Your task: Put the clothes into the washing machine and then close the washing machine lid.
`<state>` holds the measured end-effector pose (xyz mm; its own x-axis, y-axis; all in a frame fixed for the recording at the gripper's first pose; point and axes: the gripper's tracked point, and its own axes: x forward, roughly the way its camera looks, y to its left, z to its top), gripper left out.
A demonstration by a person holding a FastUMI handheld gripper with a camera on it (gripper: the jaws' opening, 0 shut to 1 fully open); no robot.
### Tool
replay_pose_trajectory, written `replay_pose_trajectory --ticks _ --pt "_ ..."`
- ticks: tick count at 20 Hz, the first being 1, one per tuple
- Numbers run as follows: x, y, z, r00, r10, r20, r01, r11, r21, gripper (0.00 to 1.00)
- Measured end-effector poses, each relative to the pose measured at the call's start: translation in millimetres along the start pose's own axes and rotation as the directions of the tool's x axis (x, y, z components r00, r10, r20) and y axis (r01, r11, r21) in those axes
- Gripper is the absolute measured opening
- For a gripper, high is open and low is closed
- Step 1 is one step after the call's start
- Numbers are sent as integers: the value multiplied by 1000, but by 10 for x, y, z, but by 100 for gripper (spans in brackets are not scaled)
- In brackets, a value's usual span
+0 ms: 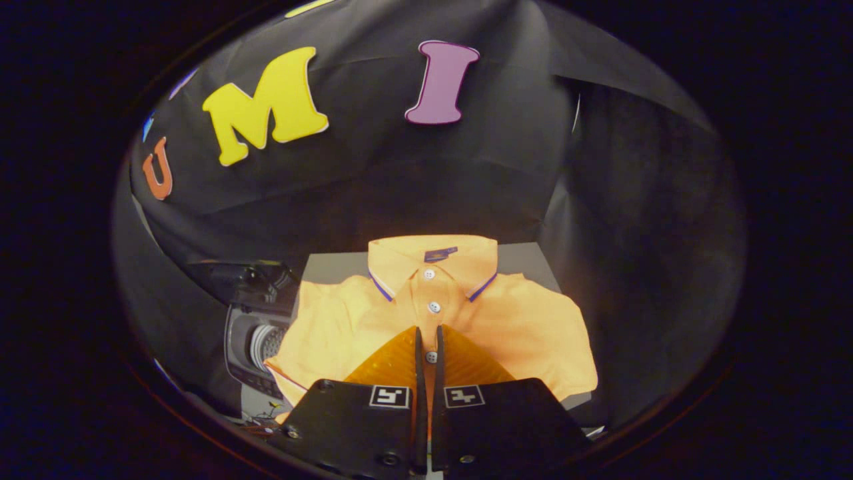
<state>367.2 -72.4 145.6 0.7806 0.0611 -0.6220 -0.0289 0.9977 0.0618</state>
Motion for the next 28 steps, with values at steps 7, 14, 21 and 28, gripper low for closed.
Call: replay_pose_trajectory --ticks 7,14,21,28 --pt "-191 332 149 1000 9 29 -7 998 -63 6" --pt "-434 795 347 994 68 83 -57 989 -138 6" --pt "-585 1332 463 984 140 106 -118 974 -192 6" --pt "-578 1931 427 972 217 89 -190 952 -240 6"
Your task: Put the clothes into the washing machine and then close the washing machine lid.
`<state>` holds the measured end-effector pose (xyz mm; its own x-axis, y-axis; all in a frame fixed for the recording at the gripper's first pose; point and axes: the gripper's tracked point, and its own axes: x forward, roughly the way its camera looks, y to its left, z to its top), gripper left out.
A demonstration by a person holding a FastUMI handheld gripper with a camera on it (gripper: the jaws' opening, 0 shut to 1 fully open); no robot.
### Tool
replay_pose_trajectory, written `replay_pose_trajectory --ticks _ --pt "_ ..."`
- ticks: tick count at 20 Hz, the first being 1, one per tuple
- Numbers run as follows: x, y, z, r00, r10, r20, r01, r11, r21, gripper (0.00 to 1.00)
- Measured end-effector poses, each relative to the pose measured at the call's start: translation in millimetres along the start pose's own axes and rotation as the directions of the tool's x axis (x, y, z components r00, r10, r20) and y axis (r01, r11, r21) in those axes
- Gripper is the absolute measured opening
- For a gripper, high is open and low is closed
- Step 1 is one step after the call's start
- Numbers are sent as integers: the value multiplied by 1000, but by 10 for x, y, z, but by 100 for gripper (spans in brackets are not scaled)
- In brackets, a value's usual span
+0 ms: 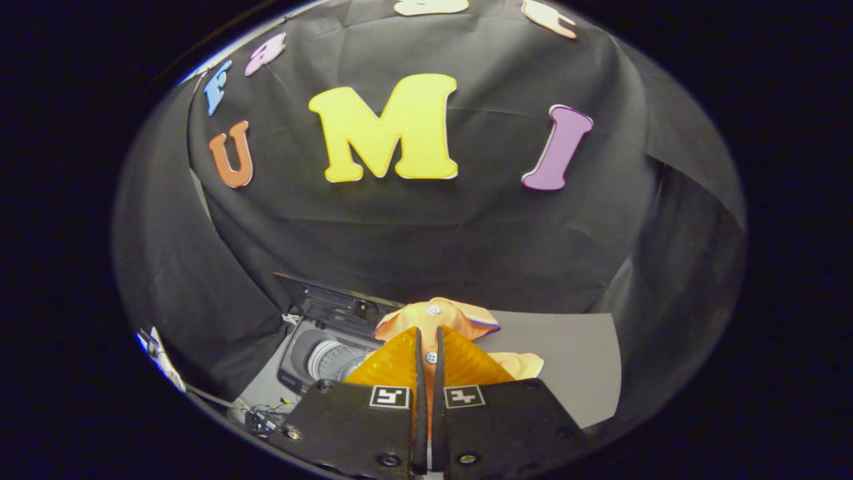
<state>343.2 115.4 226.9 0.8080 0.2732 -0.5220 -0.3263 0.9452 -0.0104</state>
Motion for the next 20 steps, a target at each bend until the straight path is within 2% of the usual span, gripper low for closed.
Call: replay_pose_trajectory --ticks 20 --pt "262 1534 324 984 181 -9 -181 977 -109 6"
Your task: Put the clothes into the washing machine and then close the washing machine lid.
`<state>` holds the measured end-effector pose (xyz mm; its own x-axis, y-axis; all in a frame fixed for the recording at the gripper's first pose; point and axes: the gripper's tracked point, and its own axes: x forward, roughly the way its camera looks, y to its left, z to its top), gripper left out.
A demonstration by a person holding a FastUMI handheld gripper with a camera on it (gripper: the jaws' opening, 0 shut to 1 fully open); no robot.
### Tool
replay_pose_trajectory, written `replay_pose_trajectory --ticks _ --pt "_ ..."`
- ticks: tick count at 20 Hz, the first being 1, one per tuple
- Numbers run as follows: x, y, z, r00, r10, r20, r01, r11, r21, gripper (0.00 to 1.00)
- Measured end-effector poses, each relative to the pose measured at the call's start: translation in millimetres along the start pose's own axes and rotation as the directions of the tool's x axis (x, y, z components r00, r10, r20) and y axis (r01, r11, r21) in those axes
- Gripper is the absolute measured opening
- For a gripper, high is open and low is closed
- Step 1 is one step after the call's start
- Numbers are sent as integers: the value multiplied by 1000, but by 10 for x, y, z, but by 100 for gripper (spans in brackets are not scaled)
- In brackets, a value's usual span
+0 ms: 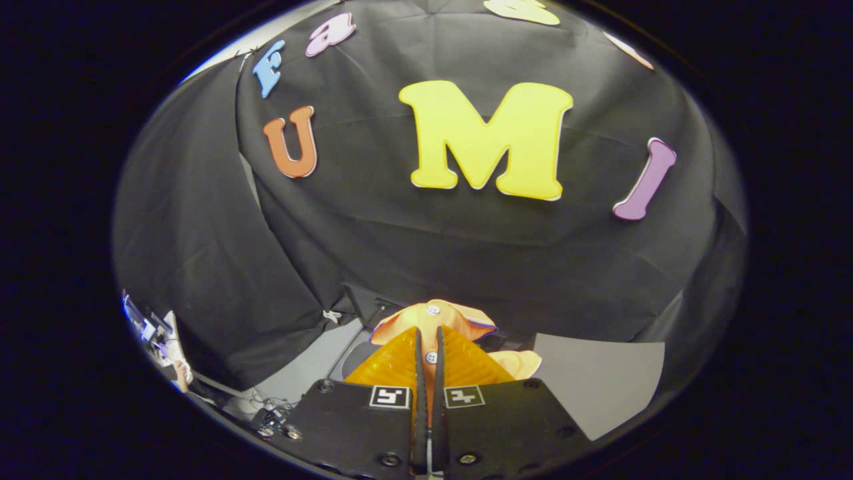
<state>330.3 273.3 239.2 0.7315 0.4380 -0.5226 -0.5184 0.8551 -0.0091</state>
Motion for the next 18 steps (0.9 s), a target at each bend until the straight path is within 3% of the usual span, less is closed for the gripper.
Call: replay_pose_trajectory --ticks 10,18 --pt "476 525 -291 993 100 -56 -98 994 39 6" --pt "1186 601 -889 984 97 -151 -84 993 88 6"
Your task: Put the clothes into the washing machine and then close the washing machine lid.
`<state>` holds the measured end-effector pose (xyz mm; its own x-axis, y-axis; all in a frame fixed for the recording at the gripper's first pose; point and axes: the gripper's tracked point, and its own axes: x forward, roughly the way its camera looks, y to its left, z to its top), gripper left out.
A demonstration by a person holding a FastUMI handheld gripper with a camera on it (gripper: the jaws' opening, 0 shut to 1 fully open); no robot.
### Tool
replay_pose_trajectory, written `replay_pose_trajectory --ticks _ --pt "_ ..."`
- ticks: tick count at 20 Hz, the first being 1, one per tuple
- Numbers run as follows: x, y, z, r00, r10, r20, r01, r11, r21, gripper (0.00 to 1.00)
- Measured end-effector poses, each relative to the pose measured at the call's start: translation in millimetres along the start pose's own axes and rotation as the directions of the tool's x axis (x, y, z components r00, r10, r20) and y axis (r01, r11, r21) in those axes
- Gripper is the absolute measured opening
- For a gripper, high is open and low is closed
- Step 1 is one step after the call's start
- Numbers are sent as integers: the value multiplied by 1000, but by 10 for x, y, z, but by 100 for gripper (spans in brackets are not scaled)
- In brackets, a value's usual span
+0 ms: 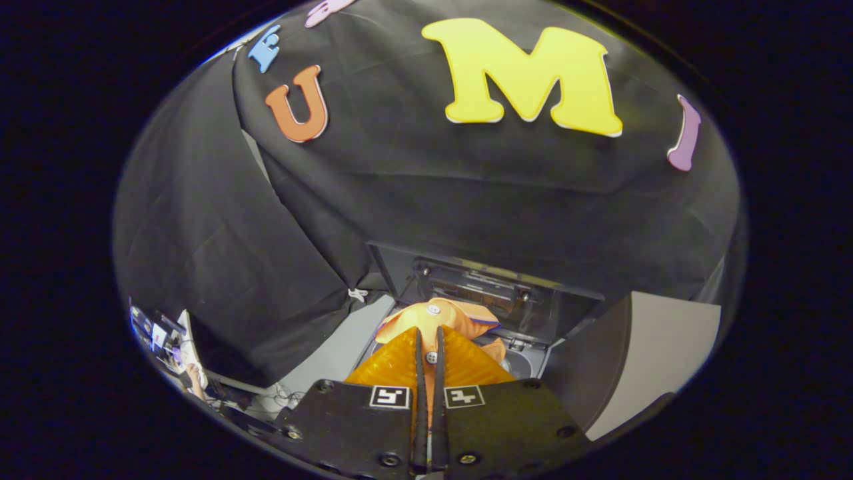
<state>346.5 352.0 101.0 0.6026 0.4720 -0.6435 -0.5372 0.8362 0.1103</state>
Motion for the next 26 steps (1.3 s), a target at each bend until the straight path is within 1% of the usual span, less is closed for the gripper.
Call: replay_pose_trajectory --ticks 5,12,14,18,21,26 --pt "449 -67 -260 999 -7 -34 9 999 47 6" --pt "999 -158 -643 996 -46 -72 51 996 70 6" --pt "1140 -190 -732 996 -53 -71 60 994 96 6" --pt "1371 -264 -854 995 -77 -58 84 987 138 6" --pt "1523 -280 -978 992 -93 -81 105 982 157 6" --pt "1631 -293 -1129 987 -118 -105 135 976 172 6"
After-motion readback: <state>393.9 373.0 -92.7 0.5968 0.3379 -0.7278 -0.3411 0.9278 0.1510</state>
